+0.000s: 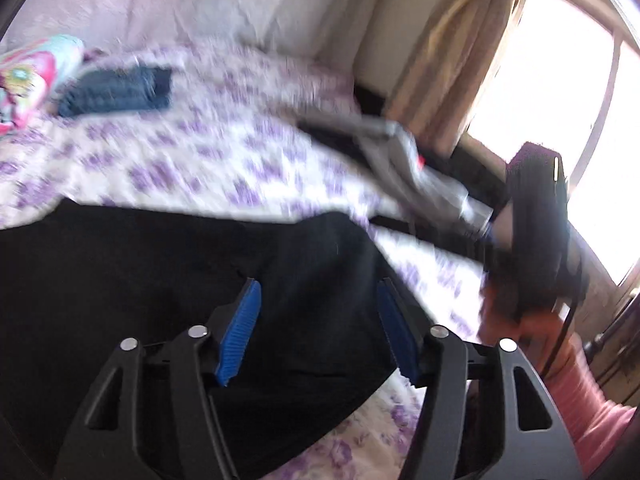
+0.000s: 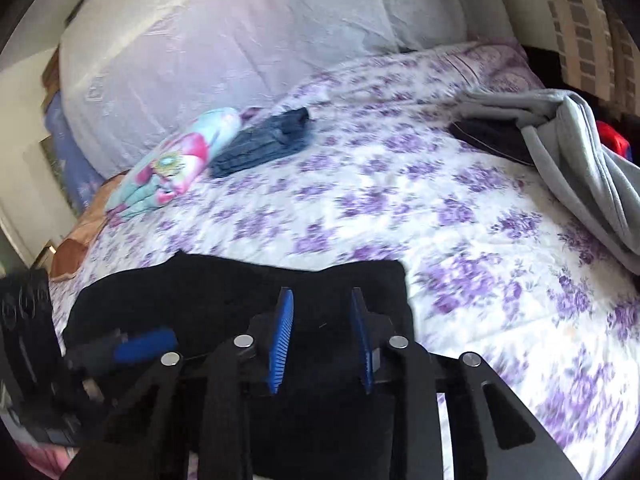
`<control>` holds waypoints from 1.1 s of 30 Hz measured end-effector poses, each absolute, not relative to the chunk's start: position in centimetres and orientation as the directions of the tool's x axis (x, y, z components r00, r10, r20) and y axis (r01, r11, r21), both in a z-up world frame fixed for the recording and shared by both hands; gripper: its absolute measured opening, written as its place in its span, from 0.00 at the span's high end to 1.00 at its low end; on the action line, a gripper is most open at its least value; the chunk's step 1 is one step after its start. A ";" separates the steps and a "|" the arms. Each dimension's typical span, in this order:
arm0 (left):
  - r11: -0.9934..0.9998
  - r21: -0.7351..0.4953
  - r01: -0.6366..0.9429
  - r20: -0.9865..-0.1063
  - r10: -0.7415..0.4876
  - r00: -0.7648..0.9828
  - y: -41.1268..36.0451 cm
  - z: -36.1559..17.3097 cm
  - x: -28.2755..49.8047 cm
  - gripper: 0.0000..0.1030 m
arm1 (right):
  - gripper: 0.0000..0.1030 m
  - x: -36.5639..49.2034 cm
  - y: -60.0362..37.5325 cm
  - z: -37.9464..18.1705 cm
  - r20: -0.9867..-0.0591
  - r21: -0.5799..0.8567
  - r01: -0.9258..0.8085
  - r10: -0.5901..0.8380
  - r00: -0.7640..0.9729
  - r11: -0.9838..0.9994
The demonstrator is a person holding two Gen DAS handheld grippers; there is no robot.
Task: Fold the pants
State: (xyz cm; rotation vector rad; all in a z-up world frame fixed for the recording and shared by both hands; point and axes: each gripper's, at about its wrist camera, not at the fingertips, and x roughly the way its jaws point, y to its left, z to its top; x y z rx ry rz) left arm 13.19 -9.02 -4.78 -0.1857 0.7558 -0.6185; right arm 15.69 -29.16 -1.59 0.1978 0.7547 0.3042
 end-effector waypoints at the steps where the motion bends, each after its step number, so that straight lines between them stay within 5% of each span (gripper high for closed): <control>1: 0.816 -0.372 0.443 -0.621 -0.573 0.534 -9.6 -5.7 13.6 0.49 | 0.77 16.9 -29.5 -2.1 -0.654 0.287 -0.194 0.339 0.676 0.938; 4: 0.832 -0.399 0.386 -0.677 -0.551 0.488 -9.4 -8.2 14.8 0.73 | 0.81 19.1 -29.4 -3.9 -0.709 0.250 -0.190 0.313 0.632 0.949; 8: 0.807 -0.468 0.361 -0.663 -0.590 0.460 -7.2 -8.3 15.0 0.83 | 0.82 20.7 -30.1 -7.0 -0.781 0.208 -0.099 0.226 0.583 0.973; 9: 0.790 -0.499 0.356 -0.644 -0.614 0.457 -6.2 -7.7 14.6 0.82 | 0.77 19.7 -29.7 -6.1 -0.767 0.184 -0.093 0.202 0.609 0.978; 13: 0.874 -0.388 0.293 -0.566 -0.476 0.673 -0.4 -4.1 12.0 0.32 | 0.59 14.1 -25.9 -1.9 -0.643 0.160 -0.270 0.308 0.701 0.950; 16: 0.941 -0.293 0.168 -0.546 -0.309 0.779 3.7 -3.3 11.0 0.30 | 0.59 10.5 -20.6 -0.9 -0.613 0.104 -0.490 0.444 0.654 0.865; 20: 0.918 -0.392 0.061 -0.574 -0.296 0.763 7.3 -4.7 11.1 0.30 | 0.57 7.8 -13.8 -2.8 -0.669 -0.120 -0.674 0.442 0.598 0.729; 25: 0.914 -0.399 0.079 -0.589 -0.321 0.741 6.5 -5.6 11.3 0.30 | 0.57 8.0 -11.6 -6.1 -0.733 -0.334 -0.656 0.251 0.632 0.677; 29: 0.916 -0.387 0.106 -0.581 -0.331 0.744 6.2 -5.7 11.1 0.29 | 0.56 7.8 -11.7 -6.9 -0.719 -0.382 -0.651 0.231 0.655 0.656; 30: 0.915 -0.388 0.107 -0.582 -0.333 0.742 6.1 -5.7 11.2 0.28 | 0.70 7.6 -11.5 -6.9 -0.715 -0.398 -0.648 0.222 0.663 0.650; 33: 0.911 -0.400 0.099 -0.585 -0.337 0.738 6.4 -6.0 11.4 0.28 | 0.87 7.9 -11.1 -6.5 -0.703 -0.405 -0.631 0.216 0.678 0.662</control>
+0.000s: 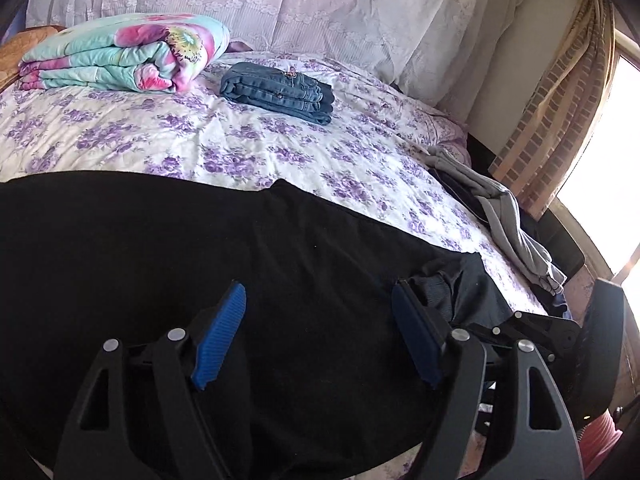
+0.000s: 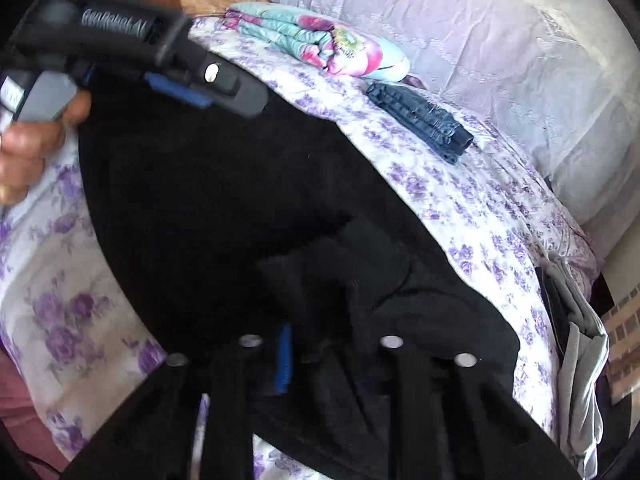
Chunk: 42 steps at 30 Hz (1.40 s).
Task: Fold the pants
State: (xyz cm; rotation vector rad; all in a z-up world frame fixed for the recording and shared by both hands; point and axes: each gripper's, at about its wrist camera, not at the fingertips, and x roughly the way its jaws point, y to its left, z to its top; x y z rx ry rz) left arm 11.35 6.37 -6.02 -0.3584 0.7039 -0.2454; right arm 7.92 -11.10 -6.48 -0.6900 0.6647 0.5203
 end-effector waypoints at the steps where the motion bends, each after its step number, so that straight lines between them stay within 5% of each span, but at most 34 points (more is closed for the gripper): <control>1: 0.909 -0.405 0.096 -0.584 -0.338 0.739 6.5 -6.0 11.4 0.28 | 0.88 7.8 -11.1 -5.8 -0.691 -0.386 -0.622 0.233 0.684 0.682; 9: 0.908 -0.411 0.082 -0.591 -0.334 0.735 6.6 -6.3 11.4 0.28 | 0.87 8.0 -10.5 -7.8 -0.694 -0.372 -0.631 0.247 0.676 0.681; 10: 0.912 -0.399 0.090 -0.593 -0.332 0.733 6.3 -6.1 11.3 0.28 | 0.82 7.2 -10.3 -7.7 -0.674 -0.406 -0.626 0.243 0.697 0.666; 12: 0.917 -0.383 0.110 -0.585 -0.333 0.740 5.9 -5.6 11.1 0.28 | 0.41 6.4 -10.4 -6.7 -0.683 -0.395 -0.654 0.270 0.679 0.645; 13: 0.918 -0.376 0.128 -0.570 -0.338 0.749 5.5 -5.1 10.9 0.28 | 0.39 6.0 -11.2 -5.5 -0.667 -0.343 -0.668 0.330 0.668 0.660; 18: 0.892 -0.366 0.265 -0.511 -0.430 0.744 1.6 -2.7 11.0 0.28 | 0.39 10.4 -17.6 -2.0 -0.606 -0.103 -0.519 0.360 0.709 0.848; 22: 0.834 -0.354 0.424 -0.488 -0.551 0.677 -4.0 -2.1 11.6 0.28 | 0.43 17.2 -25.6 -4.4 -0.668 0.175 -0.222 0.281 0.689 0.959; 26: 0.859 -0.303 0.414 -0.685 -0.498 0.532 -9.6 -6.6 14.7 0.33 | 0.49 18.6 -28.4 -8.2 -0.729 0.250 -0.109 0.261 0.633 0.962; 29: 0.890 -0.196 0.413 -0.726 -0.414 0.548 -10.8 -7.8 14.6 0.34 | 0.42 17.0 -27.8 -6.4 -0.712 0.209 -0.108 0.227 0.665 0.972; 33: 0.900 -0.210 0.383 -0.703 -0.411 0.580 -9.3 -6.2 13.6 0.33 | 0.35 11.6 -27.0 -3.7 -0.622 0.168 -0.173 0.240 0.745 0.971; 37: 0.926 -0.170 0.336 -0.721 -0.350 0.598 -8.6 -6.4 13.9 0.33 | 0.31 10.1 -26.4 -7.1 -0.703 0.027 -0.132 0.113 0.702 0.991; 42: 0.937 -0.205 0.284 -0.733 -0.339 0.590 -7.2 -6.6 13.7 0.33 | 0.28 8.1 -26.5 -6.0 -0.652 0.057 -0.092 0.106 0.751 0.994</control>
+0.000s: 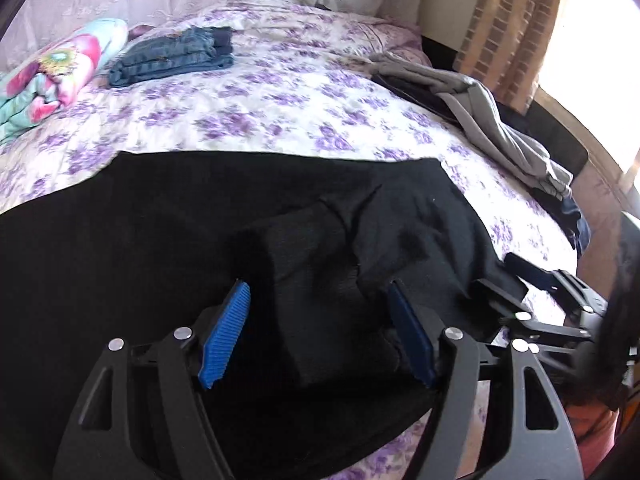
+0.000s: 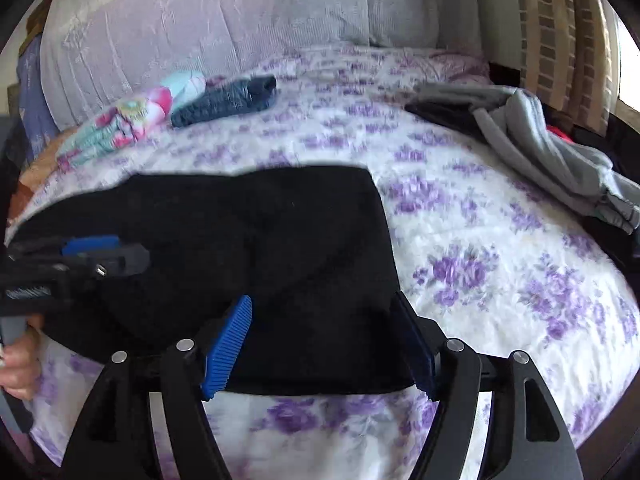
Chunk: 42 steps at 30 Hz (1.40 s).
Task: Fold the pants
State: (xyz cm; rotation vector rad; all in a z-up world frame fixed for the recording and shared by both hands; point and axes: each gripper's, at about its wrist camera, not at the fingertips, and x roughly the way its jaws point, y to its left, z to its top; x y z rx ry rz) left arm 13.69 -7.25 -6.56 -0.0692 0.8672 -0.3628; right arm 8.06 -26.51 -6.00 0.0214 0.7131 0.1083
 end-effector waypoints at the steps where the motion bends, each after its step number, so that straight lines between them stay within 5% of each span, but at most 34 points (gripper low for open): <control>1: 0.940 -0.204 0.274 -0.723 -0.334 0.605 -6.7 -6.1 13.3 0.33 | 0.25 7.4 -26.2 -5.0 -0.609 0.083 -0.103 0.132 0.782 0.991; 8: 0.976 -0.174 0.134 -0.687 -0.218 0.693 -0.2 -4.5 11.1 0.13 | 0.18 5.0 -19.3 -1.8 -0.500 0.132 -0.277 0.305 0.810 0.952; 14: 0.980 -0.134 -0.145 -0.669 0.018 0.743 11.9 -3.9 7.2 0.06 | 0.18 4.8 -10.9 -2.2 -0.584 0.203 -0.494 0.510 0.631 0.845; 23: 0.856 -0.099 -0.507 -0.671 0.319 0.670 28.6 -5.0 3.3 0.06 | 0.18 0.9 2.1 -2.2 -0.569 -0.132 -0.686 0.512 0.643 0.715; 28: 0.807 -0.251 -0.534 -0.737 0.199 0.646 33.4 -8.0 3.7 0.06 | 0.20 -1.1 8.7 -1.8 -0.571 -0.294 -0.761 0.532 0.625 0.579; 35: 0.794 -0.328 -0.511 -0.706 0.154 0.692 33.8 -8.2 2.9 0.06 | 0.28 -2.0 16.4 -3.9 -0.583 -0.525 -0.736 0.449 0.677 0.428; 42: 0.786 -0.377 -0.489 -0.684 0.120 0.720 34.1 -8.3 2.5 0.05 | 0.38 -0.5 19.7 -5.7 -0.617 -0.576 -0.714 0.362 0.699 0.398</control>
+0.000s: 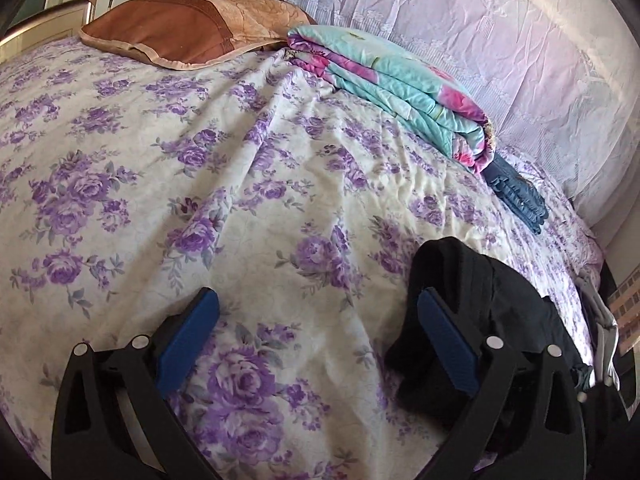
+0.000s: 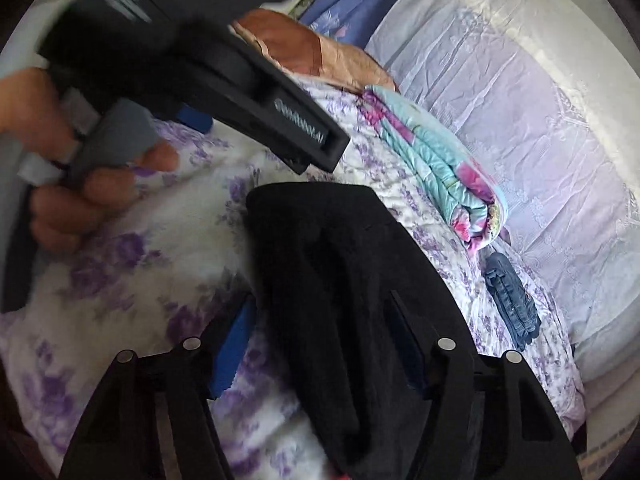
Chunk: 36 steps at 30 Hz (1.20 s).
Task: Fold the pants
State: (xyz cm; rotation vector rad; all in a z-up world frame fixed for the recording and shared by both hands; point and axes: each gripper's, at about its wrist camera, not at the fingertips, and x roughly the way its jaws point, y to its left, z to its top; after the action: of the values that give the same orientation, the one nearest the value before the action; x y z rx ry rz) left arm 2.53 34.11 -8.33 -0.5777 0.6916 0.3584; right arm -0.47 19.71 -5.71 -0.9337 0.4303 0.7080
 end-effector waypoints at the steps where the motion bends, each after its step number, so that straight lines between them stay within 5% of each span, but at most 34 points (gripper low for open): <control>1: 0.786 -0.380 -0.487 -0.683 0.117 0.721 34.2 -8.4 2.6 0.04 | 0.40 0.0 19.6 -6.0 -0.614 -0.577 -0.709 0.357 0.704 0.405; 4: 0.782 -0.400 -0.477 -0.675 0.101 0.731 34.3 -8.4 2.5 0.04 | 0.69 1.1 19.5 -7.0 -0.614 -0.571 -0.691 0.328 0.718 0.443; 7: 0.780 -0.413 -0.470 -0.667 0.092 0.740 34.5 -8.5 2.4 0.04 | 0.80 1.2 18.5 -6.7 -0.605 -0.516 -0.696 0.363 0.709 0.500; 17: 0.837 -0.478 -0.265 -0.600 -0.091 0.795 33.9 -4.6 1.5 0.04 | 0.82 0.9 16.0 -5.7 -0.553 -0.388 -0.699 0.455 0.698 0.601; 25: 0.615 -0.777 -0.135 -0.537 -0.534 0.653 32.8 -6.6 4.6 0.04 | 0.82 1.7 14.5 -3.9 -0.504 -0.319 -0.673 0.482 0.717 0.667; 36: 0.478 -0.861 -0.174 -0.488 -0.679 0.548 31.7 -9.2 8.4 0.04 | 0.82 2.7 13.6 -3.2 -0.497 -0.267 -0.678 0.505 0.706 0.685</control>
State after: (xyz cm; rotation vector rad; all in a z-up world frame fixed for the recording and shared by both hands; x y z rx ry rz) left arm 8.42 31.73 -9.18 -1.0576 0.9734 -0.3765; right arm 2.65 13.63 -3.20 -0.4573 0.4063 0.6832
